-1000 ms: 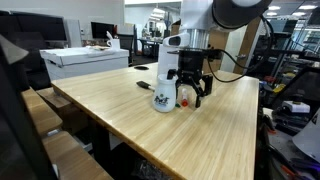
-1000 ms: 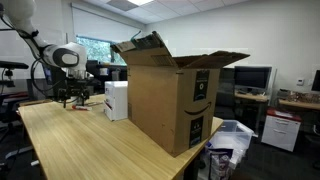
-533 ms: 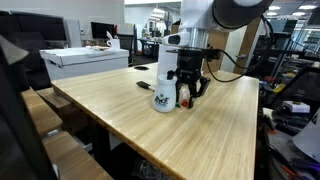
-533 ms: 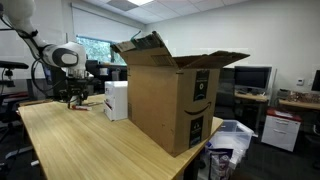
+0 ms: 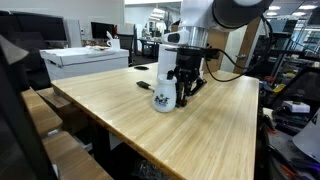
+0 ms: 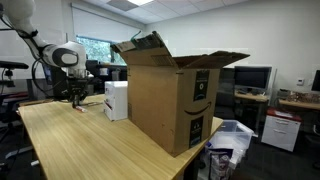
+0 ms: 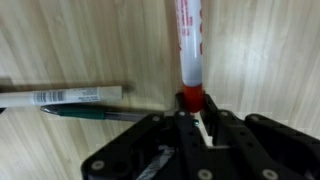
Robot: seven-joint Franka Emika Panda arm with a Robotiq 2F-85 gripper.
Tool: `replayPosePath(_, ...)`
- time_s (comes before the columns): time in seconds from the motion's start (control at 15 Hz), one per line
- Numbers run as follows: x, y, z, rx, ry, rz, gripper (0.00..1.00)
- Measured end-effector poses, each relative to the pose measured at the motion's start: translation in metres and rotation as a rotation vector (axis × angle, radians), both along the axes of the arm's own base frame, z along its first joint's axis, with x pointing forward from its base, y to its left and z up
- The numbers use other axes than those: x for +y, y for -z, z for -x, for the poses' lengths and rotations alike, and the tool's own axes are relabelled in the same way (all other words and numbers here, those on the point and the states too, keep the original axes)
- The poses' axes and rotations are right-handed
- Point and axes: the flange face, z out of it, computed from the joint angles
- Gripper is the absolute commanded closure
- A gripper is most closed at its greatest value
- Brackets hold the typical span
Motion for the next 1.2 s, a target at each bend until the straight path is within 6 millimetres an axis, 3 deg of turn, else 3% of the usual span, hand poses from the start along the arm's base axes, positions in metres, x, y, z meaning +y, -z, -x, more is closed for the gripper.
replayPosePath(0.73, 0.002, -0.007, -0.002, 0.043, 0.131, -0.108, 0.94)
replayPosePath(1.2, -0.013, -0.017, -0.011, 0.092, 0.328, -0.272, 0.94)
